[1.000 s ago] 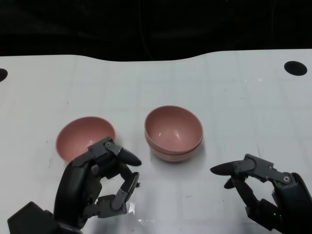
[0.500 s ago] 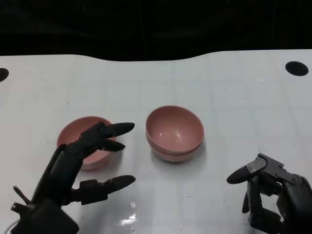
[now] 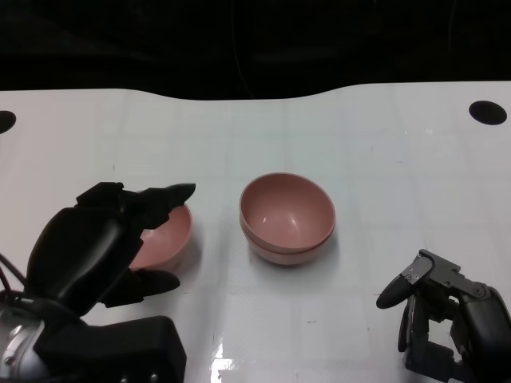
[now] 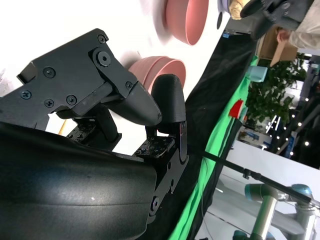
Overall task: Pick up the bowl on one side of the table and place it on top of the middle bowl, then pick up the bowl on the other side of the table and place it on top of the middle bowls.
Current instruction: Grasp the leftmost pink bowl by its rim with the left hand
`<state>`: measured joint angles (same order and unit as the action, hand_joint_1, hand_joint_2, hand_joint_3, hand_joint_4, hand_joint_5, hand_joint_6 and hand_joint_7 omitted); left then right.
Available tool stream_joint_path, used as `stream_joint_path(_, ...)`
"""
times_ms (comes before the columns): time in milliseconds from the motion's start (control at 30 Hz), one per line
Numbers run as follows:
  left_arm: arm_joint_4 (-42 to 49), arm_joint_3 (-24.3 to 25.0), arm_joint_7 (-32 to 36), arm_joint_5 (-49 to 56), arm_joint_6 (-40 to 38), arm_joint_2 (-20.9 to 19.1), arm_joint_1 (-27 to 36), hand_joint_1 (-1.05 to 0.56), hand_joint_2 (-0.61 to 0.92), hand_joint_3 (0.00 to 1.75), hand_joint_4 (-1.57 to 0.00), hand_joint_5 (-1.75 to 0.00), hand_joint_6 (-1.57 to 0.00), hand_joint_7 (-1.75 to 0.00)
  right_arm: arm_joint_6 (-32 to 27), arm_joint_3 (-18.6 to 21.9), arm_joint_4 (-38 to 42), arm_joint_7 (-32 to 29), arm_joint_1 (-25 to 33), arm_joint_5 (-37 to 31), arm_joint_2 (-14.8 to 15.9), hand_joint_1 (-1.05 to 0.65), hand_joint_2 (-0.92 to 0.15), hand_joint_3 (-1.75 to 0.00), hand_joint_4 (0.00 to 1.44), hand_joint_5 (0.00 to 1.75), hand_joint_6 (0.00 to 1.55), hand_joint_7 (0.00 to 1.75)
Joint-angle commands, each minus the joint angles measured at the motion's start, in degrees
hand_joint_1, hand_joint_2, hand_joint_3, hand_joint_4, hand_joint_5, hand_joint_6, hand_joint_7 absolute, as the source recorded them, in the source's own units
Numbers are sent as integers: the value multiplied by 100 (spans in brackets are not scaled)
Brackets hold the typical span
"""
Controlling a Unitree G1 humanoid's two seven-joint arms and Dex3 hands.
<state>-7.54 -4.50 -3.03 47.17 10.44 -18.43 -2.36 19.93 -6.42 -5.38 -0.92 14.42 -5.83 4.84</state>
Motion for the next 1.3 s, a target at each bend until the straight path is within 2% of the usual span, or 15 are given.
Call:
stream_joint_path(33,113,-152,228,338,-216,-163,-153,-57,87,0,-28,-61,-40,-2,-74,54,-85,-9,18,-16,-42,-8,-30,-159,95,175,80,155)
stream_joint_path(533,43,-484,211,613,-861,-278,-283,-60,86,0,-25,-59,-33,0,-180,51,-144,29,29,-15,-98,-8,-30,-158,95,175,80,154)
stream_joint_path(567,371,-666,-109,820,-1066,-320,-507,-60,86,0,-25,-59,-33,0,-197,43,-146,22,28,-27,-106,-8,-30,-158,95,175,80,154)
stream_joint_path(600,631,-816,-356,982,-1233,-353,-688,-62,88,0,-35,-44,-37,-1,-212,37,-148,19,27,-33,-114,-8,-31,-158,95,175,80,154)
stream_joint_path(667,1078,-1045,-578,1155,-1442,-376,-974,-64,89,0,-47,-25,-40,0,-211,29,-141,33,26,-15,-123,-8,-31,-158,94,175,80,153)
stream_joint_path(733,1297,-1164,-531,1158,-1502,-382,-1104,-64,88,0,-50,-21,-41,0,-176,30,-123,42,27,-22,-126,-8,-31,-157,94,175,80,153)
stream_joint_path(1067,2012,-1666,-611,1058,-1694,-436,-1571,-64,90,0,-54,-16,-40,0,-232,10,-184,26,49,-91,-164,-8,-32,-155,94,175,81,152)
stream_joint_path(1133,2306,-1803,-656,1022,-1622,-434,-1731,-60,91,1,-64,-19,-45,-2,-233,3,-194,11,46,-118,-175,-8,-33,-154,94,175,81,152)
stream_joint_path(1267,2550,-1945,-689,952,-1584,-453,-1882,-58,92,2,-69,-21,-49,-3,-233,9,-198,0,44,-191,-180,-8,-33,-154,95,175,81,152)
stream_joint_path(1300,2886,-2001,-694,813,-1389,-424,-2020,-53,92,5,-79,-27,-58,-7,-249,5,-204,8,44,-186,-191,-8,-33,-154,94,175,81,152)
